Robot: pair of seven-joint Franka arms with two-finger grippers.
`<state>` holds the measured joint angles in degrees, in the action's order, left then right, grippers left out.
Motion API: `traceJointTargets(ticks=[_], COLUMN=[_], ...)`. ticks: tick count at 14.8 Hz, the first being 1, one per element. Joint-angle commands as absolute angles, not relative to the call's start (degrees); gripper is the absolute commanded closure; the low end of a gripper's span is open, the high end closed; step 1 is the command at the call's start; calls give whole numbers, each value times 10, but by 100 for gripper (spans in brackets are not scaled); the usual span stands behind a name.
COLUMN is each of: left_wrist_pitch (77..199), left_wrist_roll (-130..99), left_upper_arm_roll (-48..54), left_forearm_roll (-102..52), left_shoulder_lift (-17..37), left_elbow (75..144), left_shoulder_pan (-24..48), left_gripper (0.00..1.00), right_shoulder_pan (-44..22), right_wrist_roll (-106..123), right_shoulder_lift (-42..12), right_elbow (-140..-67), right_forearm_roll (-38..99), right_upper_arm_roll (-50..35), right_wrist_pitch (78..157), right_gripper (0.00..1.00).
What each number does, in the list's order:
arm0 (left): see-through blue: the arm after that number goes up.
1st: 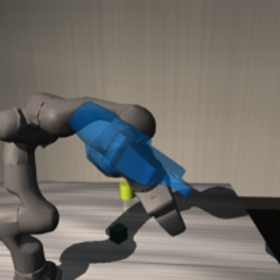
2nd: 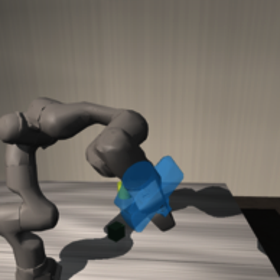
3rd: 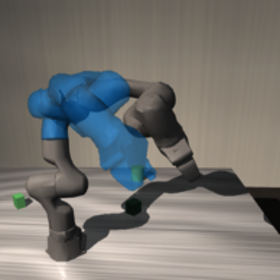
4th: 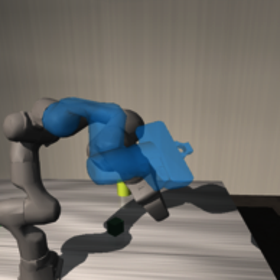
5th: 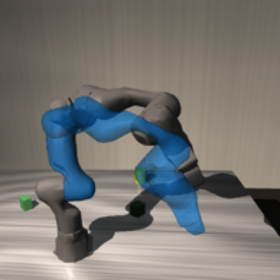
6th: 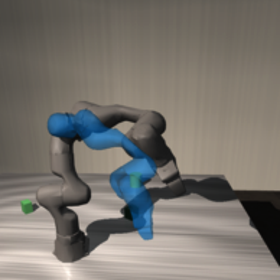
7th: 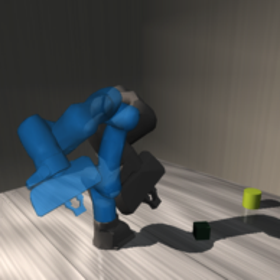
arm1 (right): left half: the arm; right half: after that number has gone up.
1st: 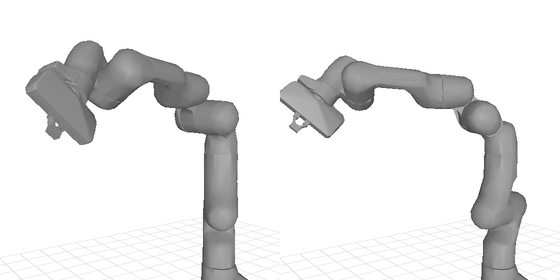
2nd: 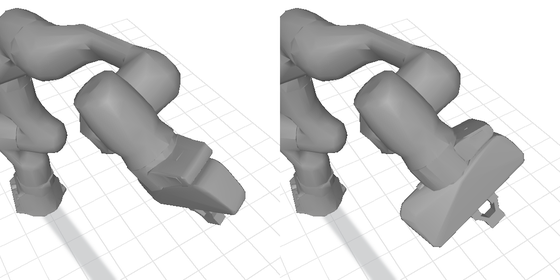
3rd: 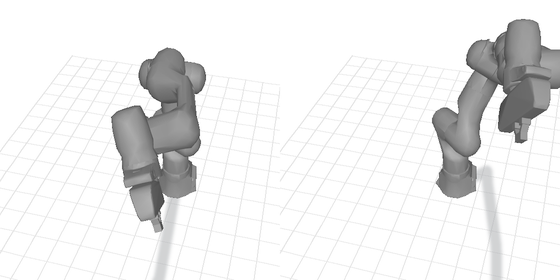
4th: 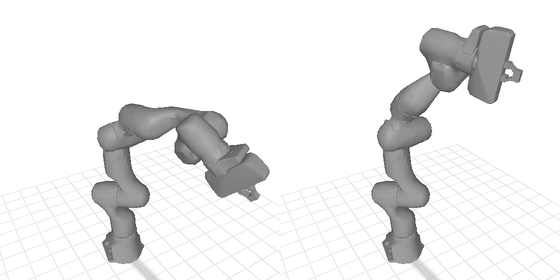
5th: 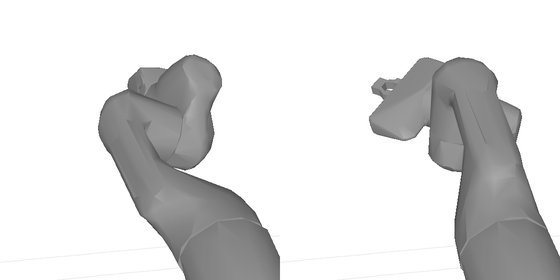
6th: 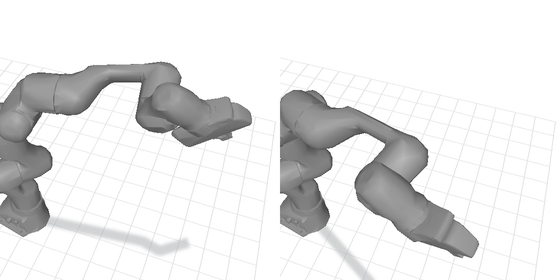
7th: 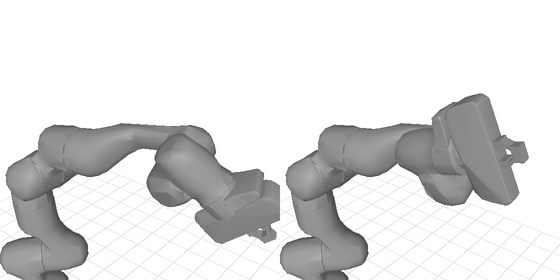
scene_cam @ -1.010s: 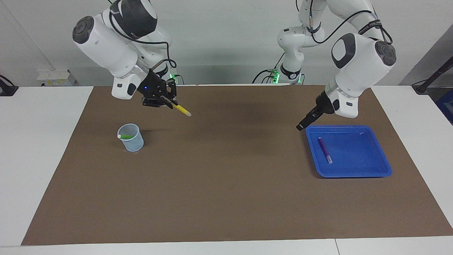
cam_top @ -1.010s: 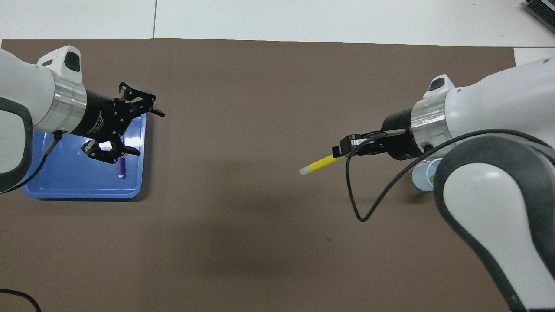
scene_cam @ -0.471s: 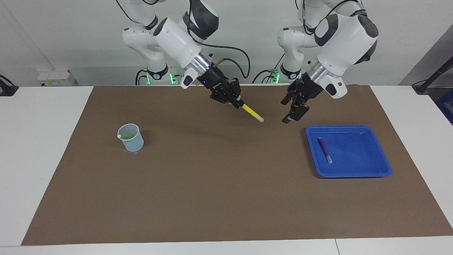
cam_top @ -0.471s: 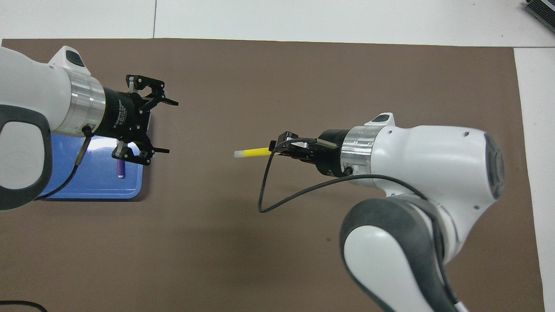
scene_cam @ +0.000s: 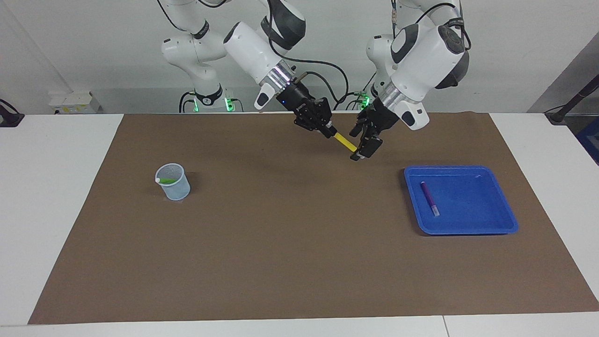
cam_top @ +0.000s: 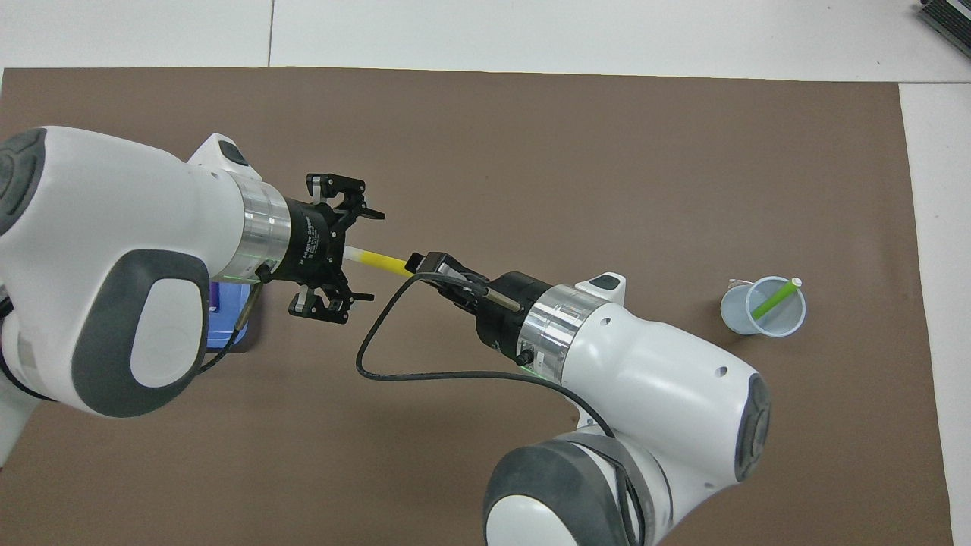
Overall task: Right arm passes pens to left for tray arrangement
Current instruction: 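Carry the yellow pen toward the left gripper while it approaches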
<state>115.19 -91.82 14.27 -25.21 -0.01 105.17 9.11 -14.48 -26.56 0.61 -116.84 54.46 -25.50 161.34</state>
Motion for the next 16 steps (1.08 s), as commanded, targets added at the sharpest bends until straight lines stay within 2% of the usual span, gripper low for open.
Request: traceJointTargets(ticks=[1,5,9,12,15,16], left_wrist_pitch=[1166,1170,1179,1222,1227,1224], left_wrist_roll=[-924,-946,-961,-981,-986,-984], left_upper_arm_roll=[136,136,136,136,135,135], left_forearm_roll=[-263,-263,-263,-263,-263,-262], left_shoulder_lift=[-26,-26,-26,-36,-37,-37], left_elbow=[1081,1081,1082,1108,1112,1111], left_shoulder_pan=[97,104,108,126,130,130], left_gripper=[0,14,14,14,16,20], right_shoulder_pan=[-141,-140,-140,-139,-139,-138], right_wrist_roll=[-270,-268,-267,-265,-265,-265], right_shoulder_lift=[21,20,20,20,20,20], right_elbow=[-1180,-1180,-1180,-1180,-1180,-1180], right_forearm_roll=[559,559,559,559,559,559], right_upper_arm_roll=[-258,-257,-257,-257,-257,-257], right_wrist_pitch=[1616,1615,1614,1614,1614,1614], right_gripper=[100,100,100,100,100,100])
